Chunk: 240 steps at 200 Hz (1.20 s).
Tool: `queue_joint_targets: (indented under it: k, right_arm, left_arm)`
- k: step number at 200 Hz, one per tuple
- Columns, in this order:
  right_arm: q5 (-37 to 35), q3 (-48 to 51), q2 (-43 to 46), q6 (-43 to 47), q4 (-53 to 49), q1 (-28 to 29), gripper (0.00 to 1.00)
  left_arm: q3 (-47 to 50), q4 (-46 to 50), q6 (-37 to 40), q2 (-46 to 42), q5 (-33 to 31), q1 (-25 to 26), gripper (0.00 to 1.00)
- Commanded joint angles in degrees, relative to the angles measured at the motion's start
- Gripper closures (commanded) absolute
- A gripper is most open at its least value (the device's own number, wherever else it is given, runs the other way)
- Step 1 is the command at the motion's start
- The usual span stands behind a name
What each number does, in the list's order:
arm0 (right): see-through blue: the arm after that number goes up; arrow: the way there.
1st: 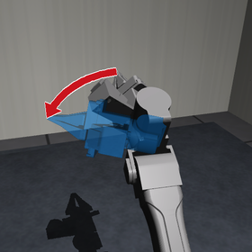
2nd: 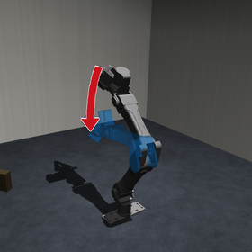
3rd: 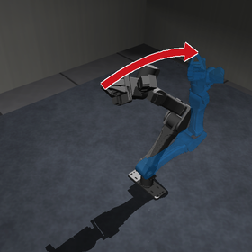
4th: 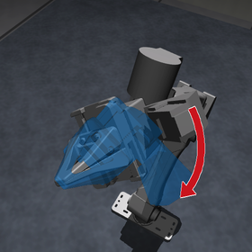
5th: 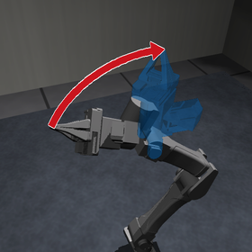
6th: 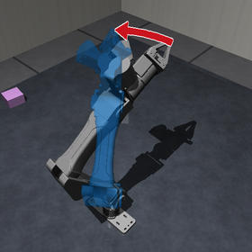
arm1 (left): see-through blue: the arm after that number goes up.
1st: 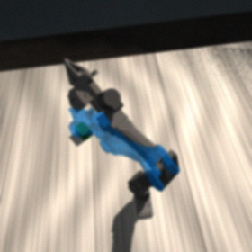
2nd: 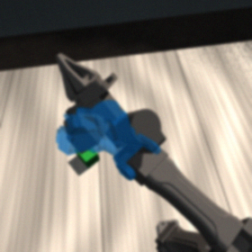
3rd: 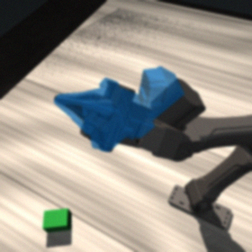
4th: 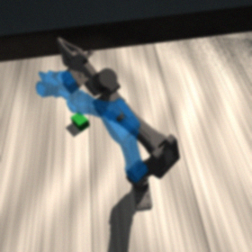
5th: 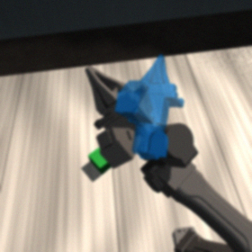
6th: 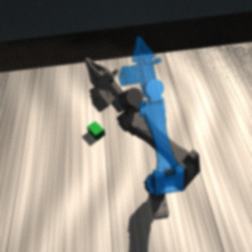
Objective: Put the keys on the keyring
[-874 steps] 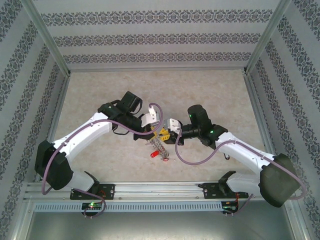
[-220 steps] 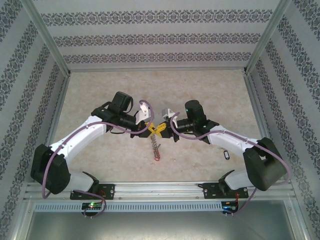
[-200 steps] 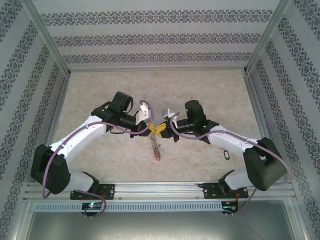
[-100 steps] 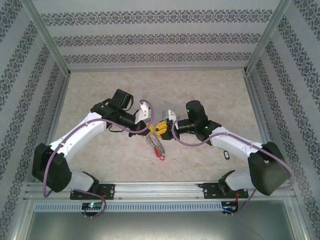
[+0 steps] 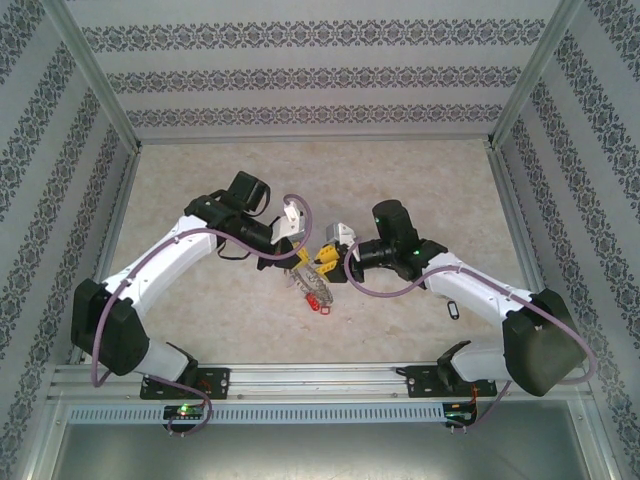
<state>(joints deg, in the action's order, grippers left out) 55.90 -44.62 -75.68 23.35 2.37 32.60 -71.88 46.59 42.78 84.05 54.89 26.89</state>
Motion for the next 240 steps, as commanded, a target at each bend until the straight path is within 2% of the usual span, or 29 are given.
queue_joint_targets:
  k: [1,24,52,126,135,146,181,222,240]
  right_arm:
    - [-0.3,-2.0,-0.8,3.0,-2.0,1.1,0.73]
    - [-1.1,-2.5,-0.7,3.7,-2.2,1.1,0.75]
    - [-1.2,-3.0,-1.2,4.4,-3.4,1.2,0.83]
    - [-2.1,-3.1,-4.4,3.7,-3.6,2.7,0.83]
    - [-1.9,-3.2,-4.6,3.6,-3.4,2.9,0.87]
    - [-1.8,-3.4,-4.7,3.7,-3.3,3.0,1.0]
    - [-1.0,-3.9,-5.5,3.5,-2.7,3.2,1.0]
    - [-1.5,-2.2,-5.7,1.6,1.5,3.2,1.0]
    - [-1.5,-1.7,-5.6,1.3,2.3,3.2,1.0]
  left_arm:
    - [-2.2,4.2,1.9,1.1,2.4,0.3,1.0]
    - [-2.4,5.1,1.5,2.2,1.8,0.5,1.0]
    - [-2.5,5.5,1.5,3.0,1.6,0.8,1.0]
    - [-1.3,4.1,2.6,3.7,0.2,1.1,1.0]
    - [-1.3,4.2,2.6,3.8,0.1,1.1,1.0]
    - [-1.3,4.2,2.5,4.0,0.1,1.2,1.0]
    - [-0.7,2.8,1.3,3.8,0.4,1.1,1.0]
    - [1.3,0.7,-0.7,2.7,-0.3,1.2,0.79]
    - [2.3,-0.4,-1.5,1.7,-0.5,1.1,0.78]
